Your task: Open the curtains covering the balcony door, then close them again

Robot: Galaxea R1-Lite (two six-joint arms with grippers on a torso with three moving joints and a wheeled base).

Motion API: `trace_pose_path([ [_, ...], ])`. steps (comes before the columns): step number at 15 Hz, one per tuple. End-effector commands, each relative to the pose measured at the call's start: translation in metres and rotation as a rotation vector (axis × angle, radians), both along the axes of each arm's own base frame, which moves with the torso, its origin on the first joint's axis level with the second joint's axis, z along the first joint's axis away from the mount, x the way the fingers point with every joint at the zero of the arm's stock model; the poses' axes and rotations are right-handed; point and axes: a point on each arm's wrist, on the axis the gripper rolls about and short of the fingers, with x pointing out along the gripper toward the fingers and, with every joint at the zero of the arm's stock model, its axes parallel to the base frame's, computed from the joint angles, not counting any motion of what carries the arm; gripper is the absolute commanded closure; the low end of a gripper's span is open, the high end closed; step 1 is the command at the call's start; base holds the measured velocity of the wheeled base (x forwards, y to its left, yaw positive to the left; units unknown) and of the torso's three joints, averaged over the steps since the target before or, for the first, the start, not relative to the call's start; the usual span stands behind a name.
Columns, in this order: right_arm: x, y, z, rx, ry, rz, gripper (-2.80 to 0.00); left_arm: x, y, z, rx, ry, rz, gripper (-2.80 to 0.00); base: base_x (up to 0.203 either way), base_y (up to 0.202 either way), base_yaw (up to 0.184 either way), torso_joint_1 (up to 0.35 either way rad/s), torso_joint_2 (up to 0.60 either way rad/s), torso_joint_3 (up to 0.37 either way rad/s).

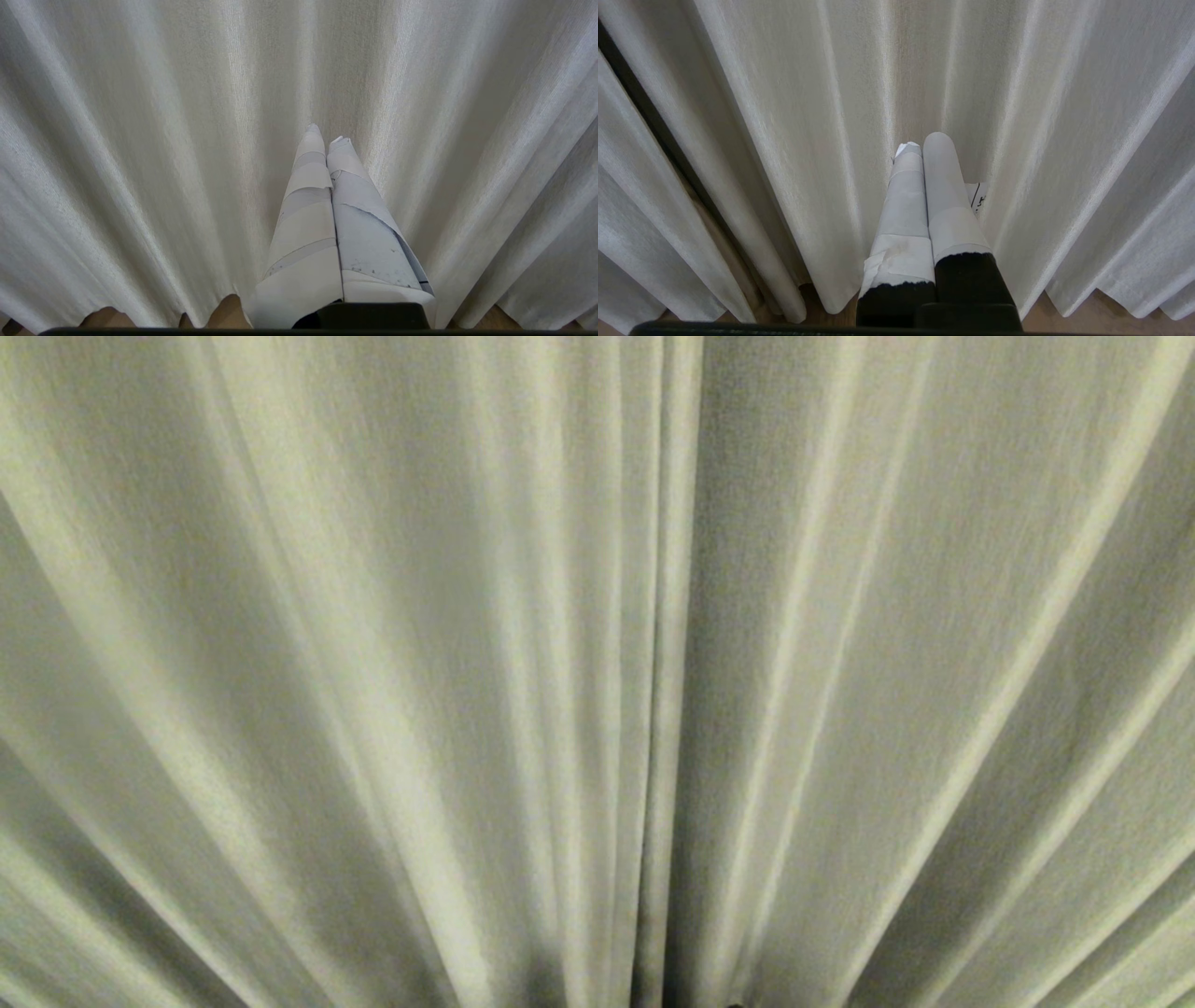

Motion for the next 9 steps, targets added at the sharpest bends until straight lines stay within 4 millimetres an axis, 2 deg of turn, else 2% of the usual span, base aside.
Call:
trace_pose_path([
  [1,0.0000,0.0000,0.0001,0.002,-0.002,0.002,0.00,-0.0001,0.0000,0.0000,-0.001,-0.002,0.000,0.00,0.000,0.000,0.000,0.000,0.00,0.000],
  [9,0.0000,0.0000,0.0002,0.002,-0.003,0.002,0.00,-0.0001,0.0000,0.0000,-0.001,-0.002,0.000,0.00,0.000,0.000,0.000,0.000,0.00,0.000],
])
